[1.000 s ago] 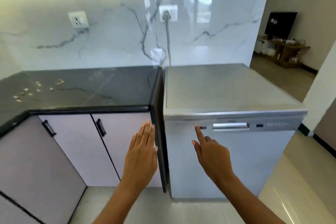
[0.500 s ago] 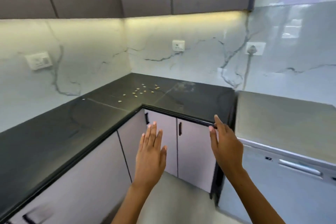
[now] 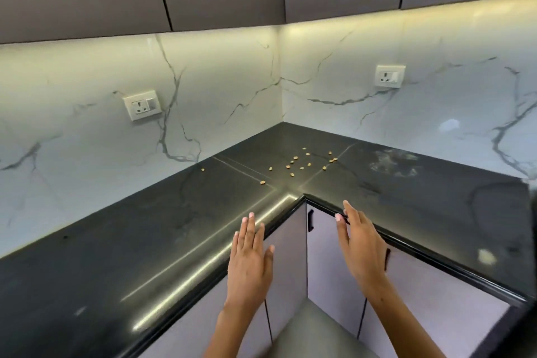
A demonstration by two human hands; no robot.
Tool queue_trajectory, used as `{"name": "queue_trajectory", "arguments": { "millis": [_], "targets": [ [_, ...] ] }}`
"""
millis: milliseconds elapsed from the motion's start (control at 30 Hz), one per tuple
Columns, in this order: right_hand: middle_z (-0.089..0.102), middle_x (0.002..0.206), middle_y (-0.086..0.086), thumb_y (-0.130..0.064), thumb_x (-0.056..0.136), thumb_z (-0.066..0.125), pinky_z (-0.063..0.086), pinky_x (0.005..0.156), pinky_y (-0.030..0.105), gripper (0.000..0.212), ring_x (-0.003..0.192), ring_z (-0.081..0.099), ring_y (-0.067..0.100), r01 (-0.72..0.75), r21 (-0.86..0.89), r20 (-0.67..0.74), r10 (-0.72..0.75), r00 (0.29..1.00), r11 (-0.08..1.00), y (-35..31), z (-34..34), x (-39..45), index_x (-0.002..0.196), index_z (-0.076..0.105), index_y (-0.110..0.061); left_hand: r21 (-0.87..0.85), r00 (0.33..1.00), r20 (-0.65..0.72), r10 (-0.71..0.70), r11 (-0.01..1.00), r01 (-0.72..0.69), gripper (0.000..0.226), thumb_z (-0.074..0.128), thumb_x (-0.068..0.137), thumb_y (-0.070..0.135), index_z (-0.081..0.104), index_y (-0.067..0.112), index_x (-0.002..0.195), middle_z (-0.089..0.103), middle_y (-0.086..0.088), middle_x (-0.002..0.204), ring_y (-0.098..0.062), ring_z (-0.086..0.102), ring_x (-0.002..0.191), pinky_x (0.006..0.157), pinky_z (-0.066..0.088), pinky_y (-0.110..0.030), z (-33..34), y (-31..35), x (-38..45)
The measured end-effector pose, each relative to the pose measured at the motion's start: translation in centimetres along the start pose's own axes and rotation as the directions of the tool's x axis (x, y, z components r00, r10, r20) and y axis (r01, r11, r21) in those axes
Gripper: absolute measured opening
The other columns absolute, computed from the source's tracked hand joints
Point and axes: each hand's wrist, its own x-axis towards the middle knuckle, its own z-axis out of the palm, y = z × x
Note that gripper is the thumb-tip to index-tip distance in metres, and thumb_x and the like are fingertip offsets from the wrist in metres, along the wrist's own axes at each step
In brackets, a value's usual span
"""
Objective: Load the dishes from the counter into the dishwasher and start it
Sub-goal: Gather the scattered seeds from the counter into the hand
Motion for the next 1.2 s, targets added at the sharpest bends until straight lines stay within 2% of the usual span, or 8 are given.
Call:
{"name": "queue_trajectory", "arguments": {
  "millis": [167,367,500,600,800,900,1000,1200],
  "targets": [
    [0.069,0.100,0.002,-0.039,0.095,0.030,0.051,0.060,0.024,0.050,0.088,0.067,0.019,0.057,0.018,0.058,-0.058,0.997,0.998,0.2,6.3,4.9,0.119,0.061,-0.008,-0.008,0.999,0.027,-0.026,1.000,0.026,0.051,0.030,0.097,0.034,0.051,0.005,0.133,0.027,-0.009,0.152,-0.015,0.011,0.143,0.115,0.007,-0.030,5.1,-2.7,5.1],
    [0.069,0.098,0.002,-0.040,0.094,0.030,0.051,0.057,0.025,0.051,0.086,0.068,0.020,0.070,0.046,0.143,-0.076,0.987,0.996,2.2,14.3,12.0,0.115,0.063,-0.008,0.065,0.994,0.068,-0.082,0.995,0.077,0.052,0.030,0.096,0.038,0.054,0.008,0.131,0.031,-0.009,0.150,-0.020,0.020,0.142,0.115,0.020,-0.035,11.9,-5.4,11.8],
    [0.070,0.098,0.002,-0.039,0.095,0.036,0.050,0.065,0.019,0.047,0.086,0.068,0.015,0.103,0.114,0.204,-0.124,0.971,0.988,3.6,19.1,17.0,0.113,0.065,-0.007,0.074,0.980,0.095,-0.174,0.983,0.167,0.057,0.023,0.097,0.042,0.050,0.010,0.136,0.022,-0.005,0.152,-0.020,0.015,0.143,0.114,0.016,-0.038,15.9,-6.7,16.5],
    [0.070,0.094,0.000,-0.039,0.094,0.033,0.046,0.065,0.013,0.048,0.081,0.069,0.012,0.177,0.127,0.226,-0.202,0.953,0.976,4.4,22.4,20.0,0.108,0.067,-0.008,0.134,0.974,0.093,-0.207,0.972,0.193,0.053,0.028,0.096,0.039,0.055,0.010,0.131,0.033,-0.008,0.150,-0.021,0.018,0.142,0.116,0.019,-0.034,18.5,-7.6,19.7],
    [0.070,0.096,0.000,-0.043,0.096,0.027,0.055,0.061,0.018,0.054,0.084,0.068,0.010,0.233,0.179,0.346,-0.282,0.895,0.956,4.5,28.5,23.2,0.109,0.067,-0.010,0.123,0.945,0.159,-0.287,0.955,0.270,0.051,0.027,0.095,0.037,0.047,0.017,0.138,0.035,0.000,0.148,-0.015,0.026,0.139,0.111,0.019,-0.035,22.9,-9.8,23.9],
    [0.071,0.097,0.001,-0.042,0.094,0.030,0.055,0.063,0.020,0.051,0.086,0.068,0.012,0.253,0.170,0.371,-0.300,0.879,0.952,4.4,30.5,24.2,0.107,0.068,-0.011,0.139,0.947,0.177,-0.268,0.959,0.246,0.038,0.055,0.089,0.022,0.060,0.014,0.126,0.057,-0.003,0.133,-0.021,0.051,0.125,0.103,0.033,-0.036,25.7,-11.9,25.7],
    [0.070,0.092,-0.001,-0.039,0.093,0.035,0.052,0.060,0.017,0.046,0.080,0.068,0.010,0.264,0.165,0.372,-0.308,0.876,0.950,4.5,32.0,25.2,0.104,0.069,-0.011,0.129,0.949,0.213,-0.234,0.969,0.210,0.046,0.082,0.066,0.007,0.070,0.010,0.111,0.068,-0.005,0.114,-0.022,0.065,0.105,0.090,0.050,-0.036,28.1,-13.8,27.8],
    [0.069,0.091,-0.004,-0.037,0.092,0.037,0.049,0.054,0.015,0.042,0.078,0.067,0.009,0.248,0.142,0.374,-0.284,0.883,0.958,4.5,34.2,26.5,0.102,0.070,-0.012,0.051,0.924,0.292,-0.246,0.969,0.241,0.026,0.082,0.061,-0.004,0.071,0.012,0.077,0.062,0.001,0.077,-0.019,0.060,0.069,0.045,0.048,-0.027,30.7,-16.1,29.9]
  ]
}}
